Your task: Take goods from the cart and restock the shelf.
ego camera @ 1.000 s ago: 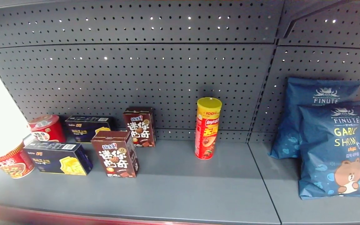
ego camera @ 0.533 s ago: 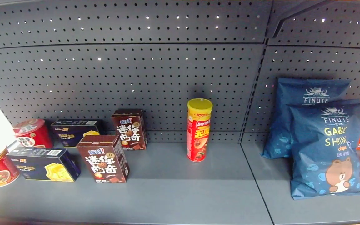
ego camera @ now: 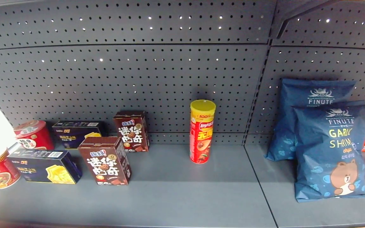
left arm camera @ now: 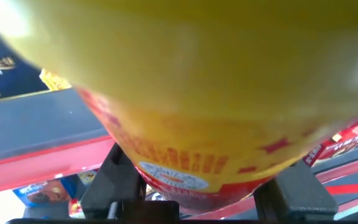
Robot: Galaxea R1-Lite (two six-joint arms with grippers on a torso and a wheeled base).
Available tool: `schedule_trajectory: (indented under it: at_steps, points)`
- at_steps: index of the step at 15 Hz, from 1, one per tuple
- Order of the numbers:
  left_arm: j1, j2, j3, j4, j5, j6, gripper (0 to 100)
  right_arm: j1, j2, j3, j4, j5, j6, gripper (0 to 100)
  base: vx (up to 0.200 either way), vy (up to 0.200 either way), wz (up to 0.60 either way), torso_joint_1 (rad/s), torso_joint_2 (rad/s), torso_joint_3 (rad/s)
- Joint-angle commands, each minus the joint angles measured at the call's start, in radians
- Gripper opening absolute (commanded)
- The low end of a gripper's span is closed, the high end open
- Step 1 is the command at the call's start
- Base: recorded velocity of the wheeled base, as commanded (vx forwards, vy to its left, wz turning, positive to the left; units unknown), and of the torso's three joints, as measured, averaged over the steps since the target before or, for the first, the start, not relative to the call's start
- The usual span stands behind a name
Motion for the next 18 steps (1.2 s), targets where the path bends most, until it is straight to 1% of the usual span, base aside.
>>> schedule_trajectory:
  at_steps: [1,2,3,4,5,6,7,8,9,10,11,13,18]
  points:
    - [0.000,0.003,0.002,0.000,0.001,-0.001,0,0.220,0.430,-0.110,-0.236,0.092,0.023,100,0.000,0.000,0.00,0.000,0.00,0.000]
    - [0.000,0.003,-0.003,0.005,0.004,-0.004,0,0.249,0.554,-0.116,-0.371,0.093,0.066,100,0.000,0.000,0.00,0.000,0.00,0.000]
    - [0.000,0.003,0.004,0.005,0.000,-0.006,0,0.249,0.655,-0.125,-0.477,0.110,0.073,100,0.000,0.000,0.00,0.000,0.00,0.000]
    - [-0.001,0.003,0.002,0.006,-0.002,-0.015,0,0.247,0.746,-0.132,-0.587,0.159,0.068,100,0.000,0.000,0.00,0.000,0.00,0.000]
    - [-0.001,0.003,0.002,0.005,-0.005,-0.032,0,0.249,0.824,-0.136,-0.671,0.230,0.054,100,0.000,0.000,0.00,0.000,0.00,0.000]
    - [-0.001,0.003,0.000,0.005,-0.006,-0.043,0,0.254,0.881,-0.145,-0.705,0.262,0.022,100,0.000,0.000,0.00,0.000,0.00,0.000]
    - [-0.001,0.003,0.000,0.005,-0.008,-0.079,0,0.252,0.965,-0.167,-0.730,0.284,-0.052,100,0.000,0.000,0.00,0.000,0.00,0.000]
    - [-0.001,0.003,0.000,0.003,-0.009,-0.096,0,0.257,1.020,-0.202,-0.733,0.284,-0.073,100,0.000,0.000,0.00,0.000,0.00,0.000]
    - [-0.001,0.003,0.002,-0.002,-0.034,-0.098,0,0.257,1.071,-0.236,-0.736,0.310,-0.082,100,0.000,0.000,0.00,0.000,0.00,0.000]
    - [-0.001,0.003,0.002,-0.002,-0.072,-0.098,0,0.246,1.122,-0.270,-0.765,0.406,-0.098,100,0.000,0.000,0.00,0.000,0.00,0.000]
    - [0.000,0.003,0.000,0.003,-0.092,-0.098,0,0.241,1.164,-0.308,-0.800,0.463,-0.112,100,0.000,0.000,0.00,0.000,0.00,0.000]
    - [0.000,0.003,0.000,0.002,-0.125,-0.096,0,0.247,1.261,-0.388,-0.831,0.482,-0.119,100,0.000,0.000,0.00,0.000,0.00,0.000]
    - [0.000,0.003,0.005,-0.006,-0.121,-0.095,0,0.260,1.391,-0.483,-0.834,0.495,-0.121,100,0.000,0.000,0.00,0.000,0.00,0.000]
